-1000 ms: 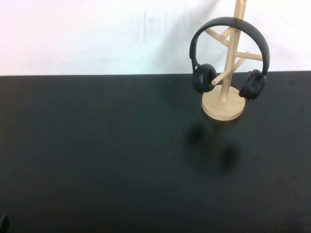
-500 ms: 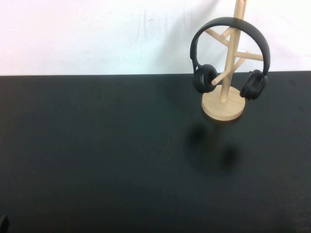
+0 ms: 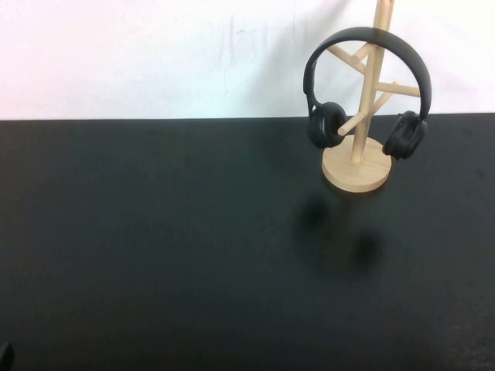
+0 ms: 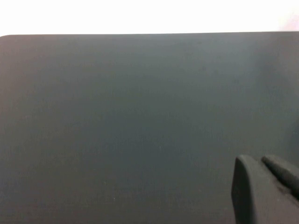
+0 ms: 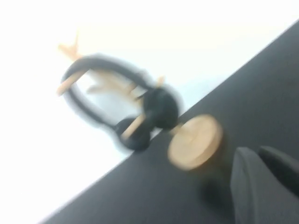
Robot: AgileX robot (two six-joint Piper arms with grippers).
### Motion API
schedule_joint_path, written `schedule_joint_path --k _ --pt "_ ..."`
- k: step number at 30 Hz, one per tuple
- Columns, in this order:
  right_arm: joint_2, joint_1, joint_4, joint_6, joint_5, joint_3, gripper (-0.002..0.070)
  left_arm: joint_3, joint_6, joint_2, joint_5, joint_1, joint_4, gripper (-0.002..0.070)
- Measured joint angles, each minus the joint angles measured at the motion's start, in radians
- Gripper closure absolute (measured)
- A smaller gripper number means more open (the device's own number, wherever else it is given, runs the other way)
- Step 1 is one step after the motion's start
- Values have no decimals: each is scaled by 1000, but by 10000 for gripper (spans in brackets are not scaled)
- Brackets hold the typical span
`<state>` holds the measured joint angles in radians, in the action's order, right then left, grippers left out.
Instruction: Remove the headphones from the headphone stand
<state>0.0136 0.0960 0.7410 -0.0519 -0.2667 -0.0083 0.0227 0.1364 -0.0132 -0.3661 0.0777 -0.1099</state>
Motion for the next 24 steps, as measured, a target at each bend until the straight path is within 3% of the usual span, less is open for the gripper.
schedule_joint_path --k 5,13,19,24 --pt "-148 0 -128 8 -286 -232 682 0 0 0 0 0 0 678" --pt "-620 0 -444 41 -714 -607 682 0 0 0 0 0 0 678" --pt "-892 -37 -537 82 -790 -799 682 0 0 0 0 0 0 678" --pt "-1085 -217 -601 41 -734 -936 682 0 0 0 0 0 0 678"
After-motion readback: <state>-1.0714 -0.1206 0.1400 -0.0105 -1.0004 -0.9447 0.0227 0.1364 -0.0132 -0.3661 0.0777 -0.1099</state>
